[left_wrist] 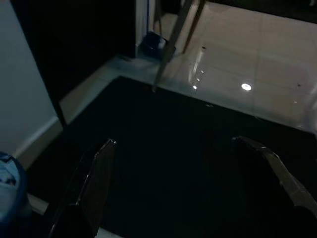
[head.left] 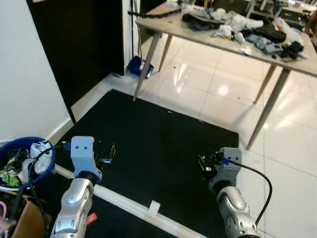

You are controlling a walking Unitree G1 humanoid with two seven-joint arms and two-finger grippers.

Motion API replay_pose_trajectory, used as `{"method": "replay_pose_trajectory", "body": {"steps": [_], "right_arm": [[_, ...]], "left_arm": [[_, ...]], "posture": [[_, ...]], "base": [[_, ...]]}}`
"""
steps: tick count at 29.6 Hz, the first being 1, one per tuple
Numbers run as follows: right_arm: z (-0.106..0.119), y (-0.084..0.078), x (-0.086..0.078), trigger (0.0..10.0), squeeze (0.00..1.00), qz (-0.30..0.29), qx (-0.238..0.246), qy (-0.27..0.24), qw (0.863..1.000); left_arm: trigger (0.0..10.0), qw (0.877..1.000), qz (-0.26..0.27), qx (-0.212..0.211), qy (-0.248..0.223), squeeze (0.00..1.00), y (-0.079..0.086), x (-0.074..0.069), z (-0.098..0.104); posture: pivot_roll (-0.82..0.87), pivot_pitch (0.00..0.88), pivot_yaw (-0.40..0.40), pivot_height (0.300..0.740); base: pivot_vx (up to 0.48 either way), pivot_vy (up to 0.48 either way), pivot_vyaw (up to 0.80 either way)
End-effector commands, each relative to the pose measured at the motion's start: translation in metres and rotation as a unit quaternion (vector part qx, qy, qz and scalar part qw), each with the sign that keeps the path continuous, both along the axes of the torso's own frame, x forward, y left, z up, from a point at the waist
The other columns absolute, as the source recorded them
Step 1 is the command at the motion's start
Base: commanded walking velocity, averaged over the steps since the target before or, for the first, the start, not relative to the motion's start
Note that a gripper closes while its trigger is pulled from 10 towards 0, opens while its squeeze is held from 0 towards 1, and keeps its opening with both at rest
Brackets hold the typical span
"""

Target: Picking trash to rubbish bin

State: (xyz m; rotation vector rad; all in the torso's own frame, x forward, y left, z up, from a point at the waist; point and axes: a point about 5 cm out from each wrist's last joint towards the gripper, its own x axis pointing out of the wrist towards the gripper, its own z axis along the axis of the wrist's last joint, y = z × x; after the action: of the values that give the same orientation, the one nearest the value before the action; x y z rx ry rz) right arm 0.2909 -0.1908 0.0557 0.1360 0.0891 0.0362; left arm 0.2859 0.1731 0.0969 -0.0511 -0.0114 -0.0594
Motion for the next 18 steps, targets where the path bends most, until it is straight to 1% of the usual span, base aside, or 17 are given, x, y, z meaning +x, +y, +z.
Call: {"method": "replay_pose_trajectory", "body": {"steps": [1,12,16,18], "right_arm": [[-0.0058,-0.0046,-0.0043,10.0,0.0,-0.005,-0.002,0.011,1.0],[-0.0062,-0.0057,-0.0038,10.0,0.0,-0.005,-0.004,0.014,1.0],[-0.0062,-0.0068,-0.0041,10.0,0.0,-0.017,0.009,0.013,1.0],[-0.0056,-0.0079,-0.0041,10.0,0.0,-0.019,0.009,0.011,1.0]], "left_arm": [[10.0,1.0,-0.005,-0.007,0.005,0.0,-0.0048,-0.0009,-0.003],[10.0,1.0,-0.01,-0.004,0.003,0.0,-0.0074,-0.002,-0.0031],[10.0,1.0,-0.013,-0.003,0.004,0.0,-0.0078,-0.0022,-0.0031],[10.0,1.0,-0.013,-0.003,0.003,0.0,-0.0079,-0.002,-0.003]], "posture": [[0.02,0.099,-0.019,0.74],[0.02,0.102,-0.023,0.74],[0.02,0.103,-0.022,0.74],[0.02,0.104,-0.022,0.74]], "base": [[0.311,0.0,0.0],[0.312,0.0,0.0],[0.326,0.0,0.0],[0.328,0.0,-0.66]]}}
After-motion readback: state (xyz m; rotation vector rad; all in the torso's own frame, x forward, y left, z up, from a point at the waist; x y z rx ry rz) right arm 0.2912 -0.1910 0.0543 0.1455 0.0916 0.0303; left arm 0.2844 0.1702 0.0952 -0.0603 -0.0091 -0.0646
